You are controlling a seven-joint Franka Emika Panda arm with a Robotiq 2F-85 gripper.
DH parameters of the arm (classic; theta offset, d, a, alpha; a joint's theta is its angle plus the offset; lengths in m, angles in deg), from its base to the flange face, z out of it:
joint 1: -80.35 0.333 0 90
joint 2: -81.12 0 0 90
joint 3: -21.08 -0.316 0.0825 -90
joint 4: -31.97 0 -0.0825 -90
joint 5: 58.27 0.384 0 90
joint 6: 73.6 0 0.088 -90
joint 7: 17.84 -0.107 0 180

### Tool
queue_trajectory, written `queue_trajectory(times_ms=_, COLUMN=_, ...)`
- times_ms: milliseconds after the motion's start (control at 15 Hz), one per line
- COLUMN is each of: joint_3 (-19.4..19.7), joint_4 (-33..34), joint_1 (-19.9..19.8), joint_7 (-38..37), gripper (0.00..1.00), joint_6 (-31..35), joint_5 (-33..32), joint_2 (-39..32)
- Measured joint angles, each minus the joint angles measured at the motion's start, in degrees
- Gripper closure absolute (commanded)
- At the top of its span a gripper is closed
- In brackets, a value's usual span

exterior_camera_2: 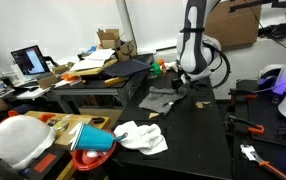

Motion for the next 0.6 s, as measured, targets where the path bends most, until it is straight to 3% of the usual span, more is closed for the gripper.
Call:
queue_trajectory(times_ms=200, joint_3=-1.4, joint_4=1.5, joint_1=-1.1, joint_7=0.0, gripper=0.0, joint_6=0.2, joint_5=1.0, joint_2=-2.5)
queue_trajectory(times_ms=600, joint_3=0.7, joint_4=1.6, joint_1=-1.9, joint_7=0.3, gripper=0.0, joint_6=1.3, joint_5=2.3, joint_2=-2.7)
